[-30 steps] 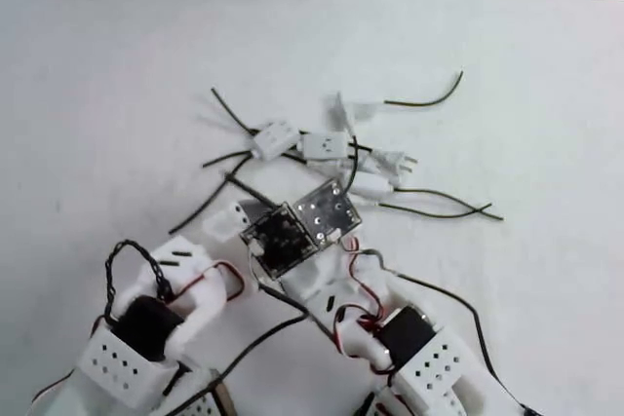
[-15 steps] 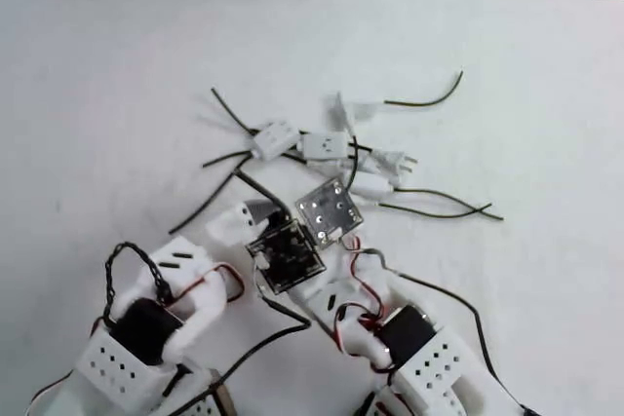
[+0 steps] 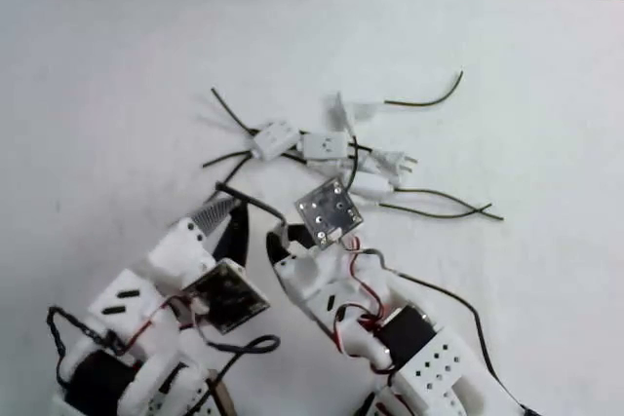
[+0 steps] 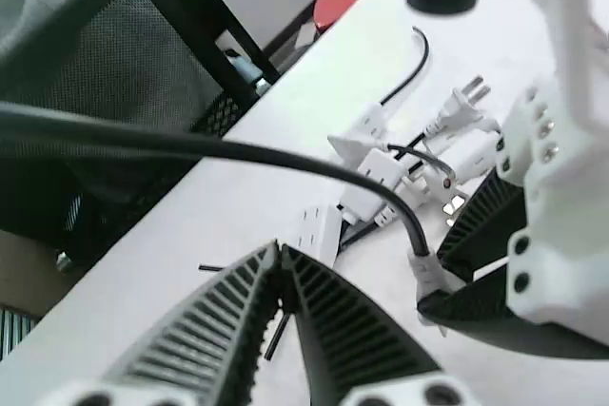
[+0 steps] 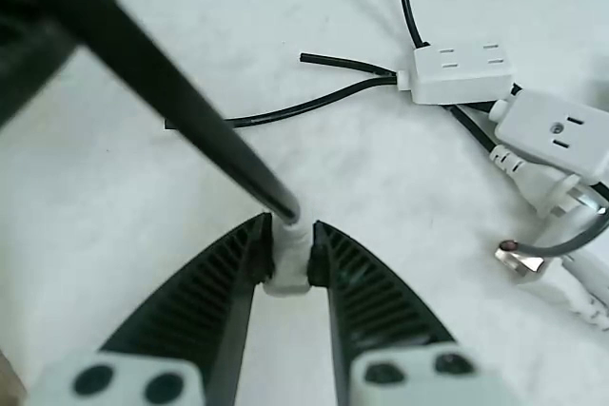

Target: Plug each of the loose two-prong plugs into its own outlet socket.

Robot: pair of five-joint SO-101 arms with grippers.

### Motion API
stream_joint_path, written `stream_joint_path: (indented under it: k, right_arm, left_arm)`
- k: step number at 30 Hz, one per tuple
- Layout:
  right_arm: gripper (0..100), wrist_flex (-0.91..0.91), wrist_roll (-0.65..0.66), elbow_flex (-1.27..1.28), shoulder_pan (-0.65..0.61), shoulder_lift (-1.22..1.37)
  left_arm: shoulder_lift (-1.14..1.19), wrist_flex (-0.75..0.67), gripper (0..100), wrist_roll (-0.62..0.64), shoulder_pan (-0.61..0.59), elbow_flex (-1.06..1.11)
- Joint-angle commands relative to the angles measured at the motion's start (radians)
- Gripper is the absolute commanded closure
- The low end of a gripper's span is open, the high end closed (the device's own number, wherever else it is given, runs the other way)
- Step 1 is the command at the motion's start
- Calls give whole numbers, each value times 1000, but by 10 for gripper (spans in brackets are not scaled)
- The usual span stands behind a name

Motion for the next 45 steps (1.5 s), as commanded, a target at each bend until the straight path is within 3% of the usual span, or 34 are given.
stream_joint_path:
  k: [1,5,9,16,26,38,45]
  right_arm:
    - [981,-24,-8,-12,12,-18]
    - [981,-27,-11,-15,44,-18]
    - [981,-122,-12,-14,205,-18]
    - [981,-231,-133,-14,420,-10]
    - [981,-271,-146,-12,503,-10]
    - [981,-321,-146,9,549,-8]
    - [981,-325,-146,9,587,-8]
  left_arm:
    - [-10,-61,977,-6,-65,98]
    - [-8,-209,976,-2,-163,218]
    - [-4,-319,976,135,-263,282]
    - [-2,-222,902,224,-332,203]
    - [33,-166,841,241,-332,118]
    - [773,-167,823,256,-329,-379]
    - [1233,-167,823,110,-251,-634]
